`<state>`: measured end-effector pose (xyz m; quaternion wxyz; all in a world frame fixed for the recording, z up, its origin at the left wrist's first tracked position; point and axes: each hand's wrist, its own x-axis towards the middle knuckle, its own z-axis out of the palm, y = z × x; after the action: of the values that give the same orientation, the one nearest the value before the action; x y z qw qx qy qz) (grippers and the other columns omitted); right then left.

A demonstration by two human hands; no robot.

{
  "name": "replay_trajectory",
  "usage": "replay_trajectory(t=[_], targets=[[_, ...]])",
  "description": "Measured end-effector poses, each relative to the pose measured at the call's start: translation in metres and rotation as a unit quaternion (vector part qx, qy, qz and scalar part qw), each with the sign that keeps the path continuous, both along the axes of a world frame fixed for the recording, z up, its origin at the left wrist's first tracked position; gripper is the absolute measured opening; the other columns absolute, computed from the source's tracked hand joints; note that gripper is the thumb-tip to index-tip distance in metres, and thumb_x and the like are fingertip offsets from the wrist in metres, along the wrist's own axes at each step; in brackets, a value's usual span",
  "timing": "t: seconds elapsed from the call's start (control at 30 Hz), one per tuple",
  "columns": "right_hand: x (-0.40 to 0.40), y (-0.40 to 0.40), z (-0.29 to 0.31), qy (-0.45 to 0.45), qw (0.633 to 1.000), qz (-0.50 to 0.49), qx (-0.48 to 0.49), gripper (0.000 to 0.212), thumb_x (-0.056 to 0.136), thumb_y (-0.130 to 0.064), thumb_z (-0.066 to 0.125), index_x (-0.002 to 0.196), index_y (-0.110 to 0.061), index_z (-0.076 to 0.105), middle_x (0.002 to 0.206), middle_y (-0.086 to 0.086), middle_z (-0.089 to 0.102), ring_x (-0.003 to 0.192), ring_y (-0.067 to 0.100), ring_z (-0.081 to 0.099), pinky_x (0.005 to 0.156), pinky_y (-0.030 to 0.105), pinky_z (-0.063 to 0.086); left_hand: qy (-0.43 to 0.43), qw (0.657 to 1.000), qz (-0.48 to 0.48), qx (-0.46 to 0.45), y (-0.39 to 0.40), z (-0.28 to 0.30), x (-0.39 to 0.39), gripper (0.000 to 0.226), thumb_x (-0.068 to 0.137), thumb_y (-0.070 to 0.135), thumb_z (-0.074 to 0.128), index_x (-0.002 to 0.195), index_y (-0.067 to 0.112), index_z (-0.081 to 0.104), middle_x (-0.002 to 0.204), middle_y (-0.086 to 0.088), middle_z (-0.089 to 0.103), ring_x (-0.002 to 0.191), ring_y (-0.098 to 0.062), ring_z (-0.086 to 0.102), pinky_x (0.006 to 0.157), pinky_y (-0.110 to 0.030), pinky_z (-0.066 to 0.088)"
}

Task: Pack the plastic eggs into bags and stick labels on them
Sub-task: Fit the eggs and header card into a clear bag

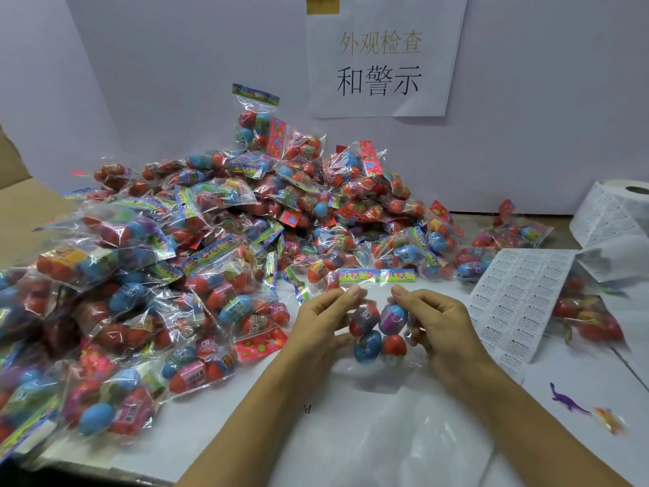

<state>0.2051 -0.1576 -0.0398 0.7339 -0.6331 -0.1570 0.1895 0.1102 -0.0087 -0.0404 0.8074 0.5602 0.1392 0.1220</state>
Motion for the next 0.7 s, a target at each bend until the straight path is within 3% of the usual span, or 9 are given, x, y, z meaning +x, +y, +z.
replay_trajectory(t=[0.07, 0.23, 0.37, 0.5, 0.7], targets=[[0.0012, -0.0007, 0.0017, 0.030, 0.999, -0.017, 0.009, 0.043, 0.061, -0.050, 0.082, 0.079, -0.011, 0.080, 0.083, 0.021, 0.061, 0.074, 0.030, 0.049, 0.054, 0.027, 0.045, 0.001, 1.000, -0.018, -0.008, 0.0009, 0.0007, -0.0004, 0.038, 0.074, 0.046, 0.086, 0.096, 0.016, 0.081, 0.102, -0.008, 0.077, 0.095, -0.023, 0.074, 0.077, -0.045, 0.064], [0.0019, -0.0023, 0.0061, 0.079, 0.995, -0.039, 0.042, 0.033, 0.066, -0.043, 0.081, 0.078, -0.012, 0.081, 0.083, 0.018, 0.058, 0.069, 0.026, 0.046, 0.060, 0.026, 0.044, -0.007, 0.998, -0.055, 0.024, -0.0011, -0.0046, -0.0006, 0.039, 0.070, 0.030, 0.091, 0.103, 0.013, 0.079, 0.109, -0.015, 0.075, 0.102, -0.031, 0.074, 0.083, -0.052, 0.063], [0.0002, -0.0053, 0.0101, 0.061, 0.997, -0.011, 0.044, 0.046, 0.057, -0.050, 0.081, 0.087, -0.015, 0.079, 0.080, 0.002, 0.068, 0.058, 0.010, 0.049, 0.055, 0.022, 0.042, -0.021, 0.999, -0.020, 0.026, 0.0021, -0.0064, 0.0005, 0.033, 0.075, 0.031, 0.090, 0.100, 0.013, 0.080, 0.102, -0.013, 0.077, 0.095, -0.025, 0.075, 0.076, -0.042, 0.064], [-0.0014, -0.0078, 0.0086, 0.000, 0.999, 0.038, -0.027, 0.058, 0.056, -0.054, 0.081, 0.099, -0.017, 0.078, 0.083, -0.004, 0.074, 0.065, 0.006, 0.058, 0.055, 0.023, 0.043, -0.030, 0.999, 0.023, 0.011, 0.0078, -0.0048, -0.0005, 0.024, 0.080, 0.025, 0.082, 0.100, 0.012, 0.081, 0.098, -0.014, 0.077, 0.090, -0.023, 0.075, 0.070, -0.035, 0.062], [0.0034, -0.0094, 0.0065, 0.023, 0.999, 0.021, -0.013, 0.013, 0.081, -0.028, 0.079, 0.083, -0.015, 0.081, 0.077, 0.003, 0.072, 0.063, 0.010, 0.058, 0.051, 0.019, 0.043, -0.019, 0.999, 0.049, 0.011, 0.0068, -0.0004, -0.0004, 0.023, 0.078, 0.029, 0.078, 0.096, 0.015, 0.083, 0.097, -0.012, 0.078, 0.086, -0.021, 0.077, 0.065, -0.032, 0.062]])
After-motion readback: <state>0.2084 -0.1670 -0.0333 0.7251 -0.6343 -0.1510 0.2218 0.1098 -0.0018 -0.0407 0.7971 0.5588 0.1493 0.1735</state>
